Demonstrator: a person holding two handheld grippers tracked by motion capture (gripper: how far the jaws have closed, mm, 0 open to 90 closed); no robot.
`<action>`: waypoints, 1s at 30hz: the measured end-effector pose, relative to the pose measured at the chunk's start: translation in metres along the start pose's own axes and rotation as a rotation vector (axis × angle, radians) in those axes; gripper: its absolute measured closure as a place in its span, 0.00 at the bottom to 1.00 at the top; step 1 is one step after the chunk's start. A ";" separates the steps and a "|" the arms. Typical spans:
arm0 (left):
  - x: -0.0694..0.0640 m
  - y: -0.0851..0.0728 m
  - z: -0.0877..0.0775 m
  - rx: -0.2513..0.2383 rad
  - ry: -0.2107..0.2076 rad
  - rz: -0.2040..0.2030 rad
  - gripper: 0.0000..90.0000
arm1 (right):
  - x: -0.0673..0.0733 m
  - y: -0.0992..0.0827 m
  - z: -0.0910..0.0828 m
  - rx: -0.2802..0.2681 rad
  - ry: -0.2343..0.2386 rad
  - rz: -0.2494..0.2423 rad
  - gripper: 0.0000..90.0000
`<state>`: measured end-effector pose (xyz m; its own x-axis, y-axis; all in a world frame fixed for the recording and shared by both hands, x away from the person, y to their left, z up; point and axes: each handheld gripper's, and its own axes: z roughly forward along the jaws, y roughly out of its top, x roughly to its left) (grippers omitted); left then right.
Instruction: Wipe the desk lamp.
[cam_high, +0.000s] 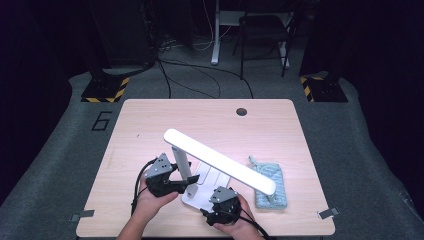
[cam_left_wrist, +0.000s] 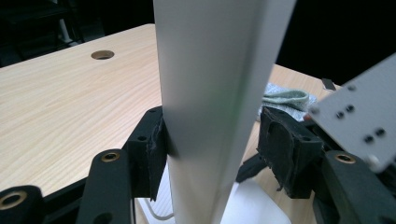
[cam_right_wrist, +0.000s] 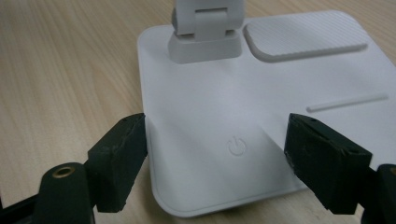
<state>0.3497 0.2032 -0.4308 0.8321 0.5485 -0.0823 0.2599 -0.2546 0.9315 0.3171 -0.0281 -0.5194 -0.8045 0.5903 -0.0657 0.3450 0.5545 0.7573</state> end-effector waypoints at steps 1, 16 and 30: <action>0.000 0.000 0.000 -0.002 0.001 0.002 0.48 | -0.003 -0.001 -0.001 0.001 -0.002 0.011 0.24; 0.000 -0.005 -0.008 0.000 -0.033 -0.008 0.49 | -0.027 -0.006 -0.004 -0.009 -0.064 0.085 0.31; -0.004 -0.005 -0.010 0.011 -0.004 0.012 0.57 | -0.036 -0.006 -0.003 -0.009 -0.078 0.106 0.31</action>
<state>0.3405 0.2105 -0.4314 0.8372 0.5420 -0.0729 0.2556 -0.2699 0.9283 0.3430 -0.0544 -0.5199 -0.7234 0.6896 -0.0348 0.4218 0.4813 0.7684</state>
